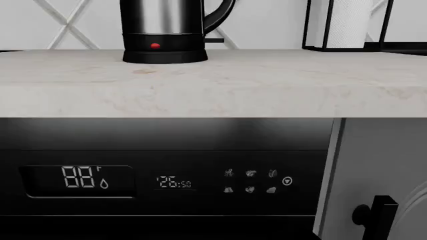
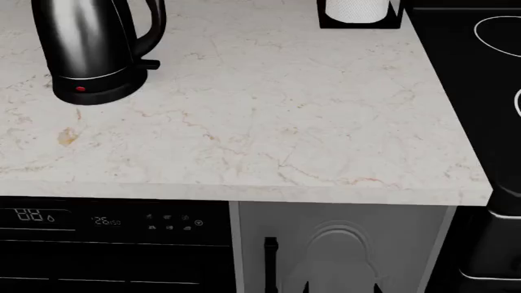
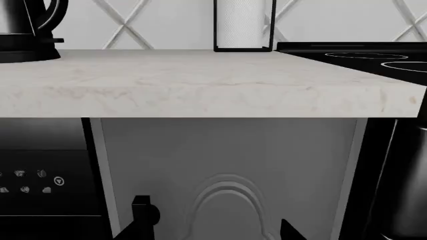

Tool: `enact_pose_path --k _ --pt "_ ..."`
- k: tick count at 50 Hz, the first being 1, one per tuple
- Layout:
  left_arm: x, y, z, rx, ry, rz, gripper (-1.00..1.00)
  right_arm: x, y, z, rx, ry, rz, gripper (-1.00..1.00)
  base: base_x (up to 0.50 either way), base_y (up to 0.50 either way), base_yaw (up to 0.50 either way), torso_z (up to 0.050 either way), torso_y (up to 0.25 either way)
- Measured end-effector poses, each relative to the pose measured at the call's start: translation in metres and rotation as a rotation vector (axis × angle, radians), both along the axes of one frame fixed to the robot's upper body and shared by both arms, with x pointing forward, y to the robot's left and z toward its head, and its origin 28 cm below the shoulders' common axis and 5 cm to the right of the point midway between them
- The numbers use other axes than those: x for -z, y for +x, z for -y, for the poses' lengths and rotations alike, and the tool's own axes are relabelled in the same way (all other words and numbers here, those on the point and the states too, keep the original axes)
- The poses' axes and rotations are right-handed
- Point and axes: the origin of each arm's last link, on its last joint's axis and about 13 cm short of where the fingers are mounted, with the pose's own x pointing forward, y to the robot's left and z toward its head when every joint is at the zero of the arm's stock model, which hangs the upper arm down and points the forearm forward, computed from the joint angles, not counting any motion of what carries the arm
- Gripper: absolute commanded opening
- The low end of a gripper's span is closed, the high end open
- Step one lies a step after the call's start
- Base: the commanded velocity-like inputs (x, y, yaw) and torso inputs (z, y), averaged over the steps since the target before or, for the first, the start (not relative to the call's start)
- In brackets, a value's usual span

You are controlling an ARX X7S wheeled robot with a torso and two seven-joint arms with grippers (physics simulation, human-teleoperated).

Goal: Close the lid of the electric kettle.

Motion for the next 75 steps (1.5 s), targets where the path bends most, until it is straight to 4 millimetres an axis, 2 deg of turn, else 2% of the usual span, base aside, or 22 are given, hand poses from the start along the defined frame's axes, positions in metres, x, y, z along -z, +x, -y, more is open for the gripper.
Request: enact_pose_path --k 19,65,75 --pt "0.0004 -0.0011 0.0003 0.008 0.006 0.008 1.00 -0.0011 -0.0008 -0.0023 -0.009 -0.007 -0.004 1.00 0.00 0.00 0.00 0.000 0.000" --pt "-0.0033 -0.0057 0.0011 0.059 0.012 0.032 1.00 -0.0042 -0.0041 -0.0039 -0.032 -0.019 -0.009 1.00 0.00 0.00 0.00 0.049 0.057" --pt "-0.0045 -0.0062 0.0012 0.057 -0.015 0.045 1.00 -0.0062 -0.0057 -0.0041 -0.047 -0.024 0.017 1.00 0.00 0.30 0.00 0.002 0.000"
